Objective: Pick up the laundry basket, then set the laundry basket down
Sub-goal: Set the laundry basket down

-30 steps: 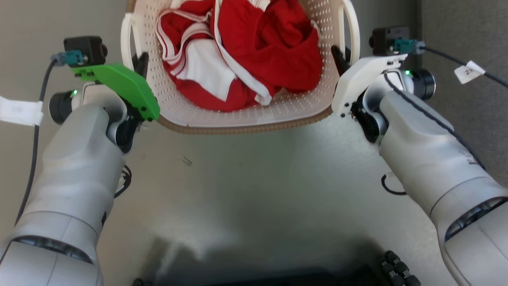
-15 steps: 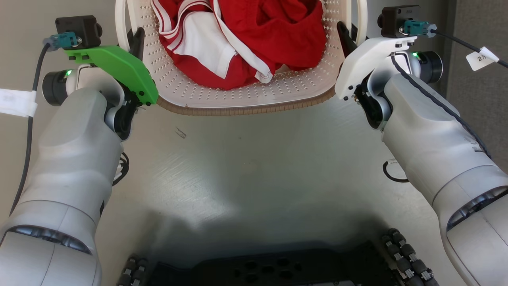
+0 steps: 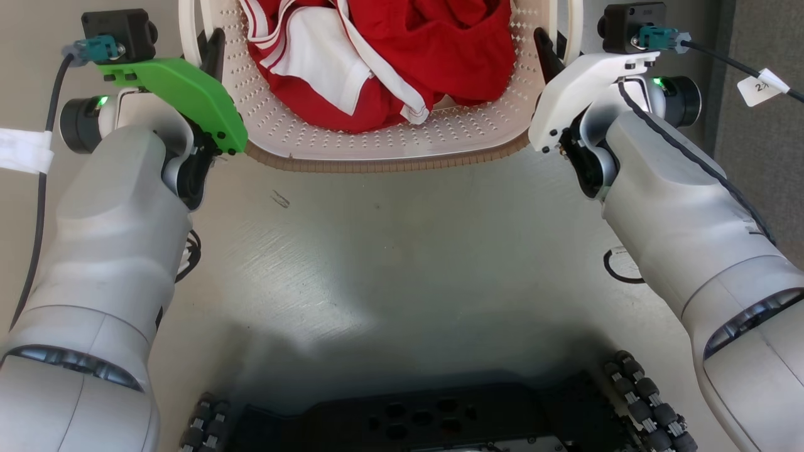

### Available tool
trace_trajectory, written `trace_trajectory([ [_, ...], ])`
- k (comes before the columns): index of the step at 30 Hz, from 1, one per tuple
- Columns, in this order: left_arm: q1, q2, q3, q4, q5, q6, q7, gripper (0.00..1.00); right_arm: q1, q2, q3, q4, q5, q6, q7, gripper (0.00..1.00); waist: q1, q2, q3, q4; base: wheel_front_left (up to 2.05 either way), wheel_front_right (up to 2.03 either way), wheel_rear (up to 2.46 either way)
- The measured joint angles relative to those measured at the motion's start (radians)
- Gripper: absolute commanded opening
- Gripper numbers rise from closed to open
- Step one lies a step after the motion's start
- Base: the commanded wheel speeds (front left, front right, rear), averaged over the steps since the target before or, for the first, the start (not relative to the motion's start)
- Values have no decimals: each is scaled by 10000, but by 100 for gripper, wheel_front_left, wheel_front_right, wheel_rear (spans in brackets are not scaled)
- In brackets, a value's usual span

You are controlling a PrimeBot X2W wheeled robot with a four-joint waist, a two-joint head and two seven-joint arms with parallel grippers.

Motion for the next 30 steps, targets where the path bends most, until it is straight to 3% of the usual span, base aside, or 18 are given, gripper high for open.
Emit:
trace_trajectory([
  [28, -230, -79, -50, 217, -2, -90, -123, 0, -225, 2, 40, 263, -2, 205, -148, 0, -1, 0, 129, 57, 0, 0, 0],
  [29, -236, -81, -48, 219, -2, -90, -198, 33, -233, -19, 142, 263, -38, 288, -151, 38, -1, 0, 131, 61, 0, 0, 0],
  [30, -239, -88, -38, 219, -4, -90, -253, 100, -242, -54, 267, 255, -127, 445, -188, 100, 0, 0, 135, 67, 0, 0, 0],
])
